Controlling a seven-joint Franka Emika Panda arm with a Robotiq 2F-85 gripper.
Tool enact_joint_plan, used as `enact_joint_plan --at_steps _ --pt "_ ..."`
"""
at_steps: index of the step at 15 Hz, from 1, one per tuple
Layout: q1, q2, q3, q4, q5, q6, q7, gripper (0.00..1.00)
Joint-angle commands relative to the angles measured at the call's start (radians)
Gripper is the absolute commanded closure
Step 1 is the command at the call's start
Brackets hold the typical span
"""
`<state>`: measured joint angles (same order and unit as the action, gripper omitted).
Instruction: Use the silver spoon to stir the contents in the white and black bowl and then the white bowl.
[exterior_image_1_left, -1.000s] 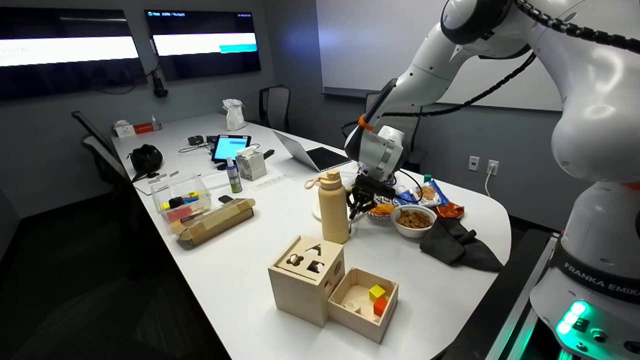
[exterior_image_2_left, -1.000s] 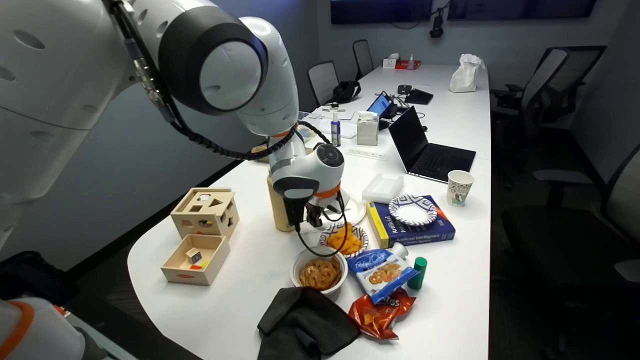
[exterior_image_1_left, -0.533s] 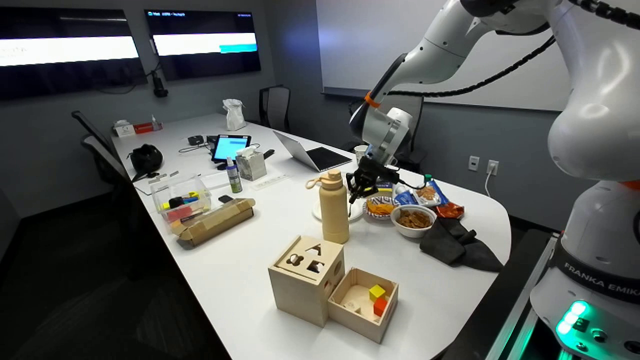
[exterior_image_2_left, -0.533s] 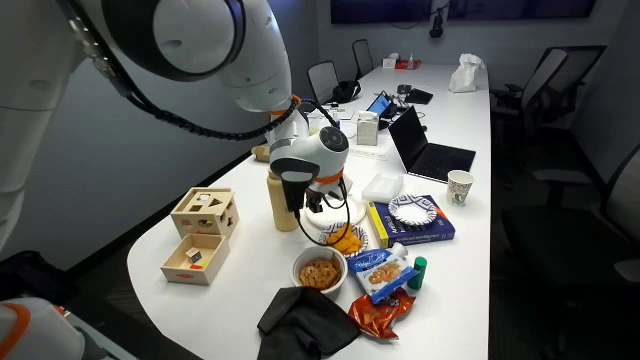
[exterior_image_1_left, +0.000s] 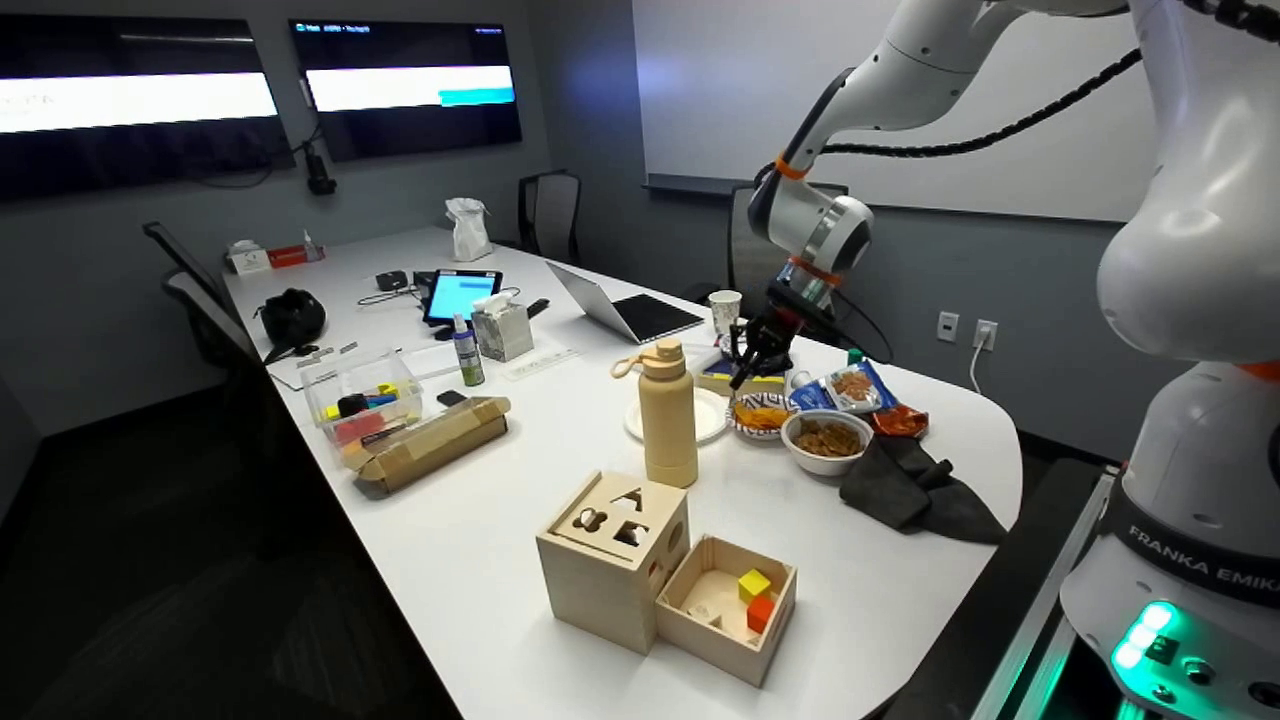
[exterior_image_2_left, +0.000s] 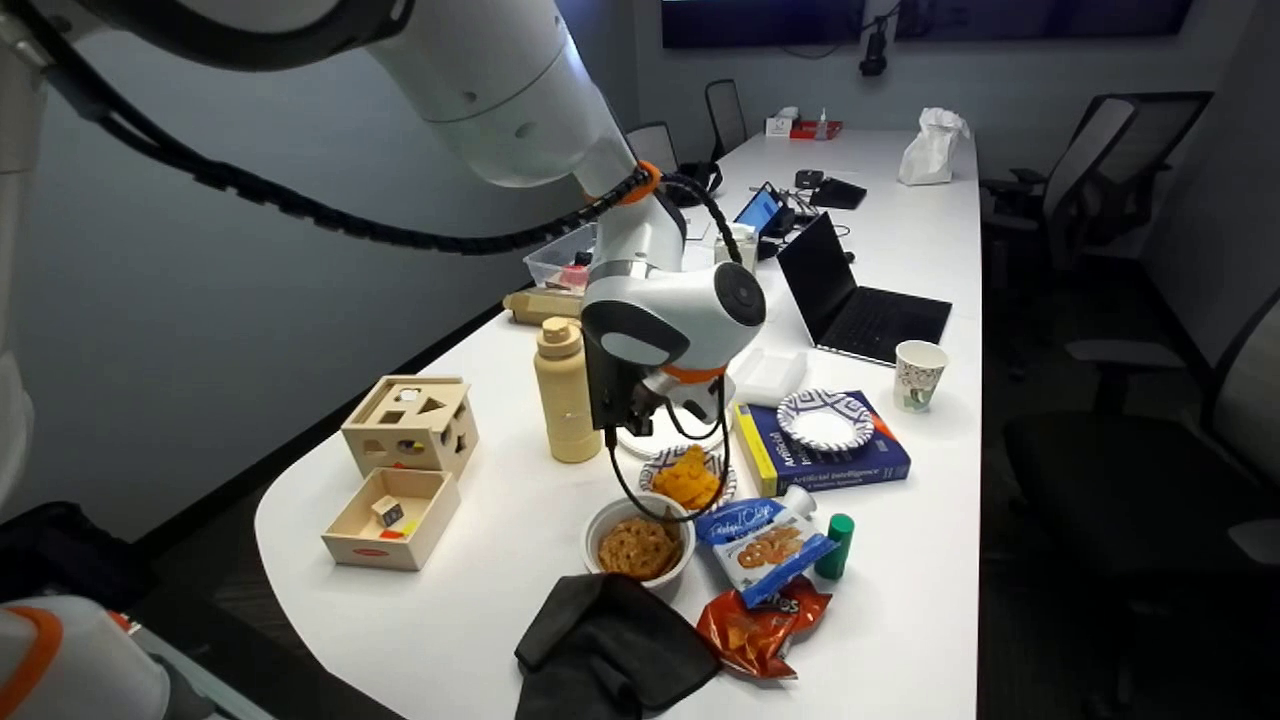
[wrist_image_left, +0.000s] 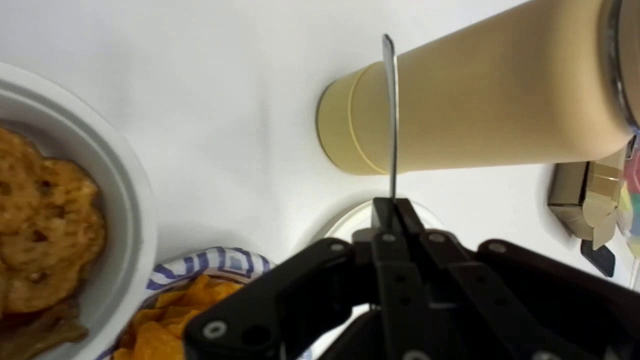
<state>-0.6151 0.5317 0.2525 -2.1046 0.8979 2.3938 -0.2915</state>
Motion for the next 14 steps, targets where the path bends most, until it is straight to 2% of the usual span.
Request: enact_joint_plan --at_steps 1,6,10,14 --pt "0.064 0.023 -0.142 0.04 0.045 -0.201 -0.03 0.99" --pt "0.142 0.106 -0.254 0.126 0.061 -0.395 -0.005 0.99" --pt "0.192 0.182 -0.289 0.219 0.074 -0.468 0.028 0.99" --pt "0.208 0.249 -0.309 0.293 0.091 -0.513 0.072 0.99"
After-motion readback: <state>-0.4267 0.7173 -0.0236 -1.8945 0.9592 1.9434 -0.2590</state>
